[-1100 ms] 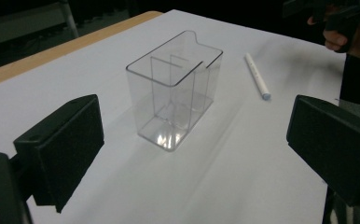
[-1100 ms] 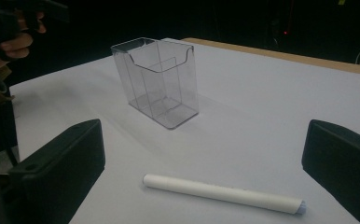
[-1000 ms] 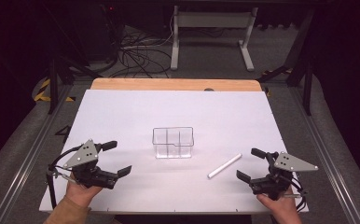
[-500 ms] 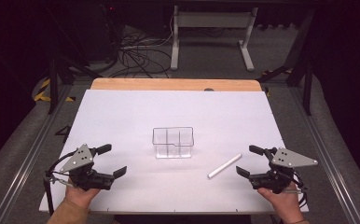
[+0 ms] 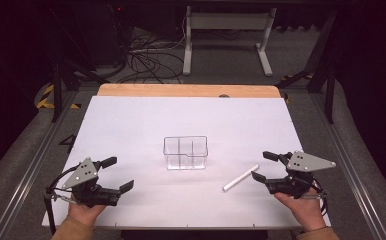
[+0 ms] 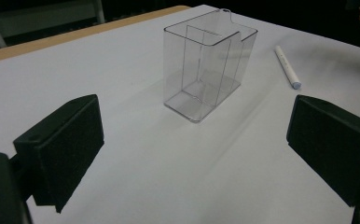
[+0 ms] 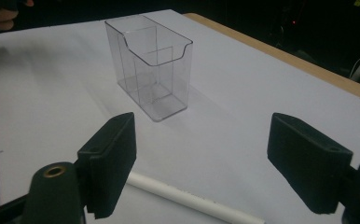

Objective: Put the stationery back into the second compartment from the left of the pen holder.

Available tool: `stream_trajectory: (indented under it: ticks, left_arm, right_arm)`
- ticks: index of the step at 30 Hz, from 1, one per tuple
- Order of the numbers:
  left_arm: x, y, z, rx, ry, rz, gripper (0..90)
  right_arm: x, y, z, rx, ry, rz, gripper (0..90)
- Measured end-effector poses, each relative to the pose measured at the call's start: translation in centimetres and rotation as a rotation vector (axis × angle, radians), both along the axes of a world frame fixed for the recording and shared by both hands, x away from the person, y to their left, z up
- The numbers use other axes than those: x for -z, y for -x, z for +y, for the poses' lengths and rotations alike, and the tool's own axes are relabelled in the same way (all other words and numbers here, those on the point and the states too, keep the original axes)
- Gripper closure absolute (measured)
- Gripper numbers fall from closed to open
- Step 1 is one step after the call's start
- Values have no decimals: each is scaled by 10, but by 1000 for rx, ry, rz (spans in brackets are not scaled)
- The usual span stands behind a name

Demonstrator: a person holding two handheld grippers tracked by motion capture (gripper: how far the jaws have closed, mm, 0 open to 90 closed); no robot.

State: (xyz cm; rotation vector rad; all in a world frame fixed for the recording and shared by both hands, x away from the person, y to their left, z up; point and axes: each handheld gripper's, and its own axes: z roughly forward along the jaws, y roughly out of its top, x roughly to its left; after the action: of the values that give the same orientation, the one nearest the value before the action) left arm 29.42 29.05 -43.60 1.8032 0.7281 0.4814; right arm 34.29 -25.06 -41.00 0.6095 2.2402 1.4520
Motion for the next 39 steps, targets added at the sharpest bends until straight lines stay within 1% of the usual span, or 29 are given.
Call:
stream_trajectory:
  ticks: [1,2,5,7,8,11,16,19,20,22,23,25,26,27,29,31,32,34,35,37,39]
  left_arm:
    - [0,0,1,0,-7,-5,47]
    - [0,0,1,-1,-2,-2,47]
    - [0,0,1,-4,-7,-8,47]
    - [0,1,1,-4,2,0,47]
    - [0,1,2,-3,-4,-5,47]
    - [0,2,2,-4,2,-5,47]
    - [1,3,3,-11,6,-3,47]
    - [1,3,4,-10,3,-4,47]
    - [1,4,4,-12,7,-1,47]
    - [1,5,5,-13,1,-4,47]
    - [2,5,6,-13,5,-2,47]
    - [2,7,7,-20,1,-4,47]
    - [2,8,7,-24,5,-2,47]
    - [2,8,8,-24,-1,-8,47]
    - [2,10,9,-32,8,-4,47]
    - [3,13,11,-39,4,-2,47]
    - [3,14,12,-42,10,-2,47]
    - [3,15,13,-46,7,-1,47]
    - [3,16,14,-48,7,-5,47]
    - [4,17,15,-56,9,1,47]
    - [4,19,15,-58,11,3,47]
  right_arm:
    - [-1,-1,0,-2,9,-1,241]
    - [-3,-2,1,-5,20,5,241]
    - [-6,-6,3,-13,46,13,244]
    - [-10,-8,5,-25,67,16,244]
    - [-11,-9,6,-30,76,11,244]
    - [-16,-11,8,-46,92,6,247]
    - [-20,-15,12,-66,114,5,269]
    - [-22,-16,14,-87,143,1,309]
    - [-24,-18,15,-105,164,4,319]
    - [-27,-21,17,-133,208,10,323]
    - [-28,-23,19,-149,238,11,326]
    - [-30,-26,23,-176,279,7,329]
    - [-31,-27,24,-187,291,14,330]
    - [-31,-29,26,-195,305,15,335]
    - [-32,-33,29,-211,336,17,342]
    - [-33,-36,32,-229,363,24,358]
    - [-32,-38,33,-241,380,28,362]
    - [-31,-41,36,-251,406,32,367]
    - [-30,-42,38,-259,424,31,372]
    - [-28,-45,41,-270,462,30,389]
    - [-26,-49,44,-285,489,44,400]
